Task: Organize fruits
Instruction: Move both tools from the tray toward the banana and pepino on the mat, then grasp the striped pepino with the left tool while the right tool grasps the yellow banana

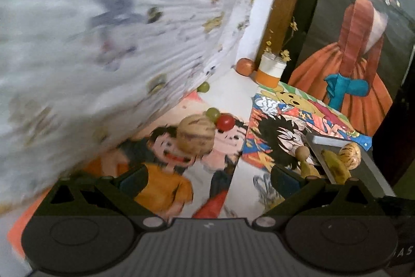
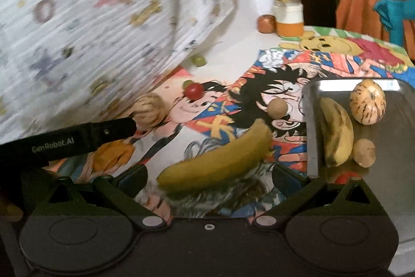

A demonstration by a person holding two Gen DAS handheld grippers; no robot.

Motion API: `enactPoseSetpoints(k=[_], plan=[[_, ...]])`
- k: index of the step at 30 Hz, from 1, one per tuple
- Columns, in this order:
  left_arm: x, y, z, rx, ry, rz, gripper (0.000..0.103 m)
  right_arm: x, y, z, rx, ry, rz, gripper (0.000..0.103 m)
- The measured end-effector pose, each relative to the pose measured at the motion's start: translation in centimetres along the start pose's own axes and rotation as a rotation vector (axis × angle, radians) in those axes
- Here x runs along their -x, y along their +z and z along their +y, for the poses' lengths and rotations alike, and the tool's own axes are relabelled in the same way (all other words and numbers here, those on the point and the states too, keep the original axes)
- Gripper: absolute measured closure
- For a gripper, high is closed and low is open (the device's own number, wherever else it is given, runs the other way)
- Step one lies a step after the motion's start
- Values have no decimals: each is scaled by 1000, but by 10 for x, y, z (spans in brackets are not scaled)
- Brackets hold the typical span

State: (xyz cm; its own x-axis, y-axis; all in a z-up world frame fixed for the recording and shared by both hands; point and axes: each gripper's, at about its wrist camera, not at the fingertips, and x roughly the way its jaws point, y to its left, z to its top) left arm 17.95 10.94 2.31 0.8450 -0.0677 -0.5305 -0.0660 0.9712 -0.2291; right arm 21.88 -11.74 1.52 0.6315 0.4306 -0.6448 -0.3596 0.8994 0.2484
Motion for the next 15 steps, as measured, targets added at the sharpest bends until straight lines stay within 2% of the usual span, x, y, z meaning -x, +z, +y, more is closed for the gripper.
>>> enactPoseSetpoints(k=[5, 15], plan=[[-29, 15, -4, -66, 3, 10, 0, -18, 3, -3, -35, -55, -13, 10], [-72, 18, 3, -105, 8, 33, 3, -36, 2, 3, -18, -84, -41, 13]])
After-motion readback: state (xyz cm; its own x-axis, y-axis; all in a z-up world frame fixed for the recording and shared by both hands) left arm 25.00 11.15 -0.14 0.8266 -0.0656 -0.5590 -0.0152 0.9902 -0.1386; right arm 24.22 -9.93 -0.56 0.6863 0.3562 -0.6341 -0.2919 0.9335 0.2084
